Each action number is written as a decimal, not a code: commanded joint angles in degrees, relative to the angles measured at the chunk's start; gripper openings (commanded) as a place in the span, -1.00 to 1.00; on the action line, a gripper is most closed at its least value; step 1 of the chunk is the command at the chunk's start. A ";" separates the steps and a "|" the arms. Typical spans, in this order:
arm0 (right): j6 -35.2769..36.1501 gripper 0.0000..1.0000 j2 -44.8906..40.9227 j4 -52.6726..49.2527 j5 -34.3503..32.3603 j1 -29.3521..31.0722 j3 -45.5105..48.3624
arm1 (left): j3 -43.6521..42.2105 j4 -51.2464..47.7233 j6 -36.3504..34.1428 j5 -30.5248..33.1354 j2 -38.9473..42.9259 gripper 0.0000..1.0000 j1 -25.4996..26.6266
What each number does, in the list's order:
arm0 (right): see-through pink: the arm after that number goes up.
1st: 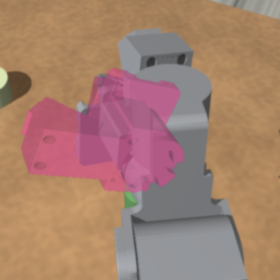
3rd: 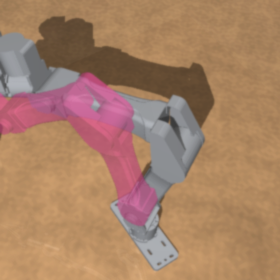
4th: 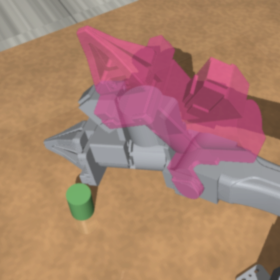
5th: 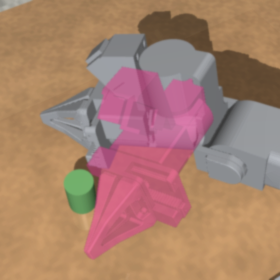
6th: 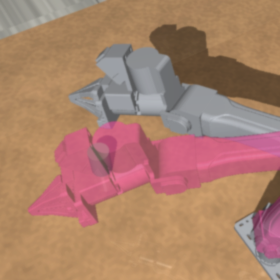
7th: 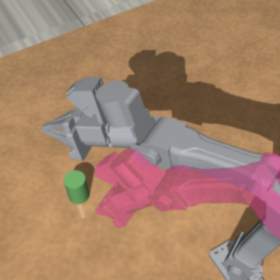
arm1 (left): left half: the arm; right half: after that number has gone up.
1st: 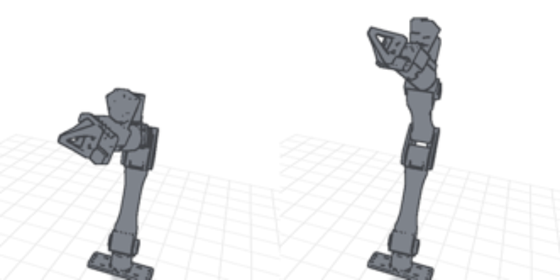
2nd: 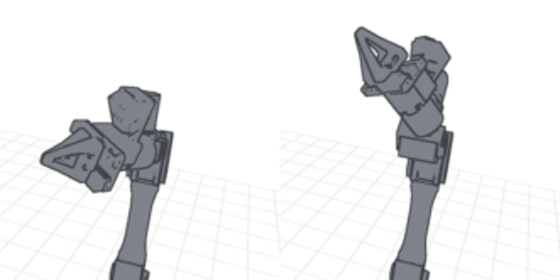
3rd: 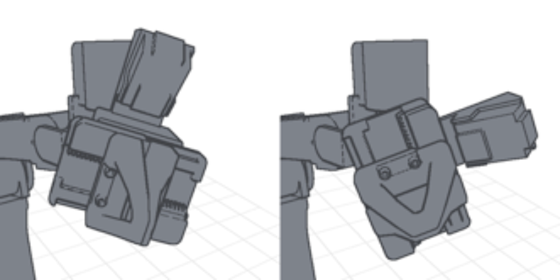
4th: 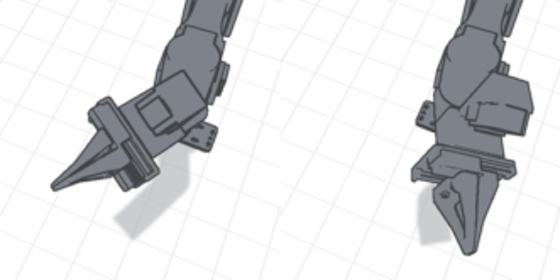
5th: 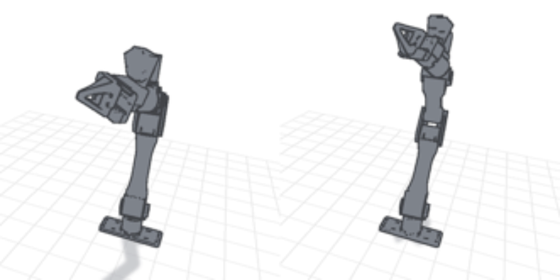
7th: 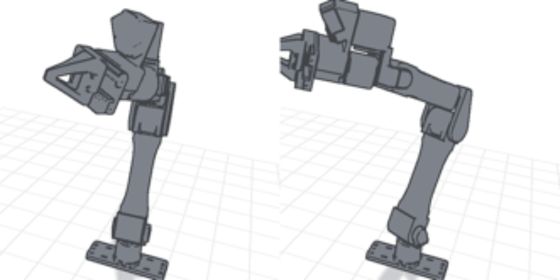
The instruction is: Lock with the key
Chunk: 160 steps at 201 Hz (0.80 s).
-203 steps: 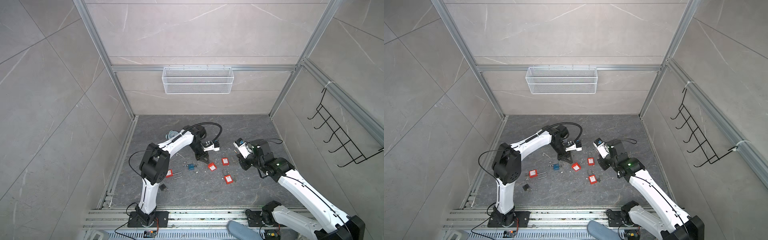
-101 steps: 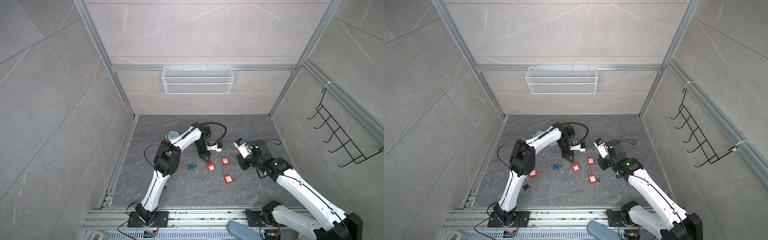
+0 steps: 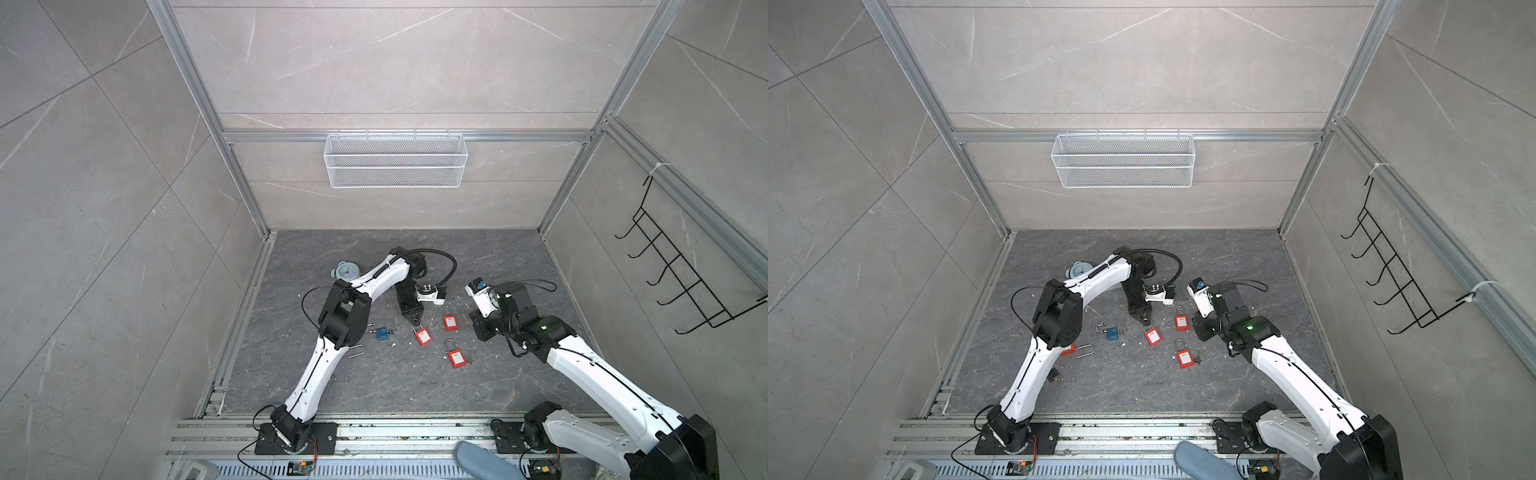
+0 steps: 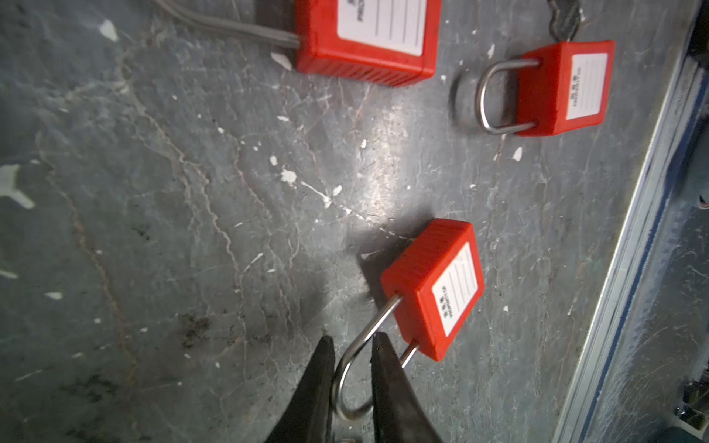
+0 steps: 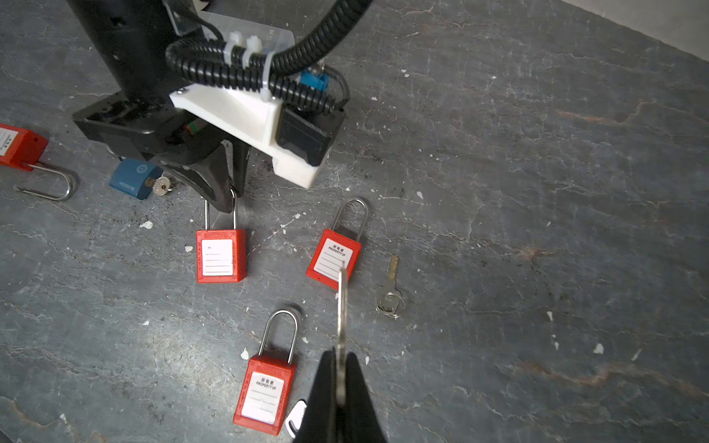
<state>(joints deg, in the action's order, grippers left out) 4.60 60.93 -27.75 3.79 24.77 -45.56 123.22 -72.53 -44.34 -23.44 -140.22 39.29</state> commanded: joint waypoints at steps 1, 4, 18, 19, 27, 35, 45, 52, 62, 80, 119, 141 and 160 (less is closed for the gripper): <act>-3.62 -1.00 0.84 1.53 0.93 -0.09 0.64 | 0.87 3.14 0.56 1.58 0.30 -0.51 0.15; -3.94 -1.00 0.90 1.63 1.03 -0.12 0.69 | 0.88 3.48 0.72 1.64 0.37 -0.50 0.25; -5.48 -1.00 1.12 1.73 1.41 -0.10 0.96 | 0.76 5.33 1.29 1.68 0.85 -0.48 0.21; -5.57 -1.00 1.12 1.73 1.45 -0.13 1.02 | 0.69 5.53 1.32 1.75 0.93 -0.48 0.23; -6.23 -1.00 1.21 1.65 1.61 -0.05 1.13 | 0.35 6.76 1.65 1.91 1.54 -0.47 0.18; -6.76 -1.00 1.21 1.62 1.90 -0.08 1.39 | -0.31 8.25 2.07 1.98 2.44 -0.46 0.18; -7.37 -1.00 1.25 1.51 2.75 -0.03 1.55 | -1.74 11.08 3.20 2.13 4.22 -0.46 0.07; -7.78 -1.00 1.38 1.48 3.32 -0.07 1.58 | -3.35 13.53 4.03 2.08 5.94 -0.45 -0.23; -8.43 -1.00 1.77 1.15 4.42 0.00 1.42 | -6.85 17.72 5.63 2.08 9.77 -0.45 -0.77; -10.13 -1.00 3.36 0.34 5.97 0.39 0.53 | -14.92 26.65 9.41 2.19 16.20 -0.44 -2.24; -12.06 -1.00 11.68 0.31 6.77 5.86 -2.48 | -37.12 48.10 23.16 -0.36 32.02 -0.45 -6.01; -13.11 -1.00 17.65 1.39 6.86 8.90 -4.60 | -50.88 60.07 30.41 -0.29 40.43 -0.43 -6.63; -14.39 -1.00 21.84 2.73 7.35 9.65 -6.00 | -58.65 64.97 34.33 1.23 45.66 -0.42 -6.62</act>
<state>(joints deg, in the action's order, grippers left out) -7.03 78.78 -26.59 10.15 33.52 -48.90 72.62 -20.56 -19.88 -21.56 -99.96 31.90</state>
